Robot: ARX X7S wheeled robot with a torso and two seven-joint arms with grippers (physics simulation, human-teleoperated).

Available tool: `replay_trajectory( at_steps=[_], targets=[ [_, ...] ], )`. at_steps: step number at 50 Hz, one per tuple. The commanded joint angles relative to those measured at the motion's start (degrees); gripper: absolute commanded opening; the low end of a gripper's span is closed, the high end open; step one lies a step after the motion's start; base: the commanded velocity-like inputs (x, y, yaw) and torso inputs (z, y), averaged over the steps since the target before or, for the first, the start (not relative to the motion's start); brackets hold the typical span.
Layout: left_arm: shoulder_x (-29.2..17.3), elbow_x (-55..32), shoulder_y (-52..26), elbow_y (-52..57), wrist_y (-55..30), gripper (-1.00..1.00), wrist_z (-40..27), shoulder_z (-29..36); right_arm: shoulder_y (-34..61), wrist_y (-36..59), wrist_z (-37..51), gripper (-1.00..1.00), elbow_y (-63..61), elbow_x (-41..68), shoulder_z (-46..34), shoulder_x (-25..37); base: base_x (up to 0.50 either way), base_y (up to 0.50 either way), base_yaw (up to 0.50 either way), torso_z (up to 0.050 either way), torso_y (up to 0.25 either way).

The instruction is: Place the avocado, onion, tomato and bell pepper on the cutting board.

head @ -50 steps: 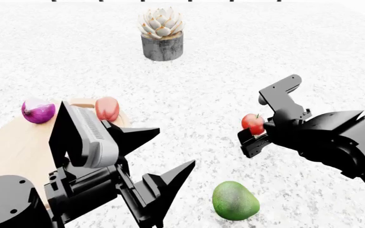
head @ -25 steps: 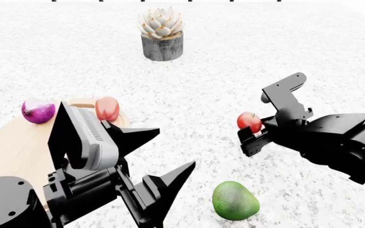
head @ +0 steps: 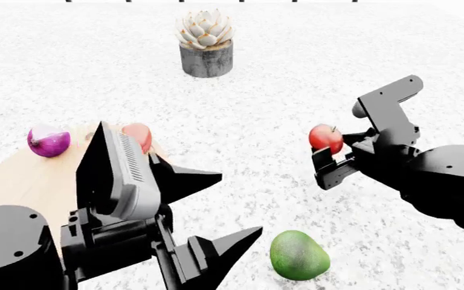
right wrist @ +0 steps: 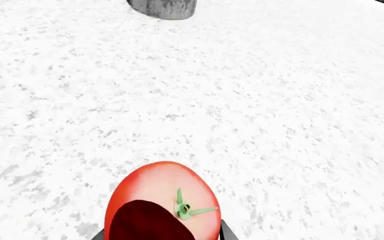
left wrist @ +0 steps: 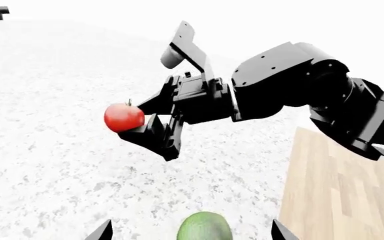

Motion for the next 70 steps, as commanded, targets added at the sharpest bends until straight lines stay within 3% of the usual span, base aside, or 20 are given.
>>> replay_trajectory(
  at_steps=[1, 15, 61, 70],
  targets=[
    [1.66, -2.56, -7.18, -5.29, -5.12, 1.0, 1.77, 5.12, -0.73, -0.2, 2.17, -1.0, -5.14, 1.6, 2.83, 2.61, 0.0, 0.0, 0.0, 0.0, 0.0],
    [5.3, 0.37, -12.5, -11.04, -10.13, 1.0, 4.6, 10.83, -1.87, -0.52, 3.11, -1.0, -7.29, 2.0, 3.21, 4.22, 0.0, 0.0, 0.0, 0.0, 0.001],
    [12.15, 13.69, -14.57, -22.07, -10.99, 1.0, 19.45, 19.54, -4.11, -2.94, 3.11, -1.0, -7.3, 0.82, 3.1, 4.87, 0.0, 0.0, 0.0, 0.0, 0.0],
    [12.54, 11.66, -13.79, -20.75, -11.47, 1.0, 19.49, 20.19, -4.59, -3.26, 3.06, -1.0, -7.39, 0.7, 3.15, 5.41, 0.0, 0.0, 0.0, 0.0, 0.0]
  ],
)
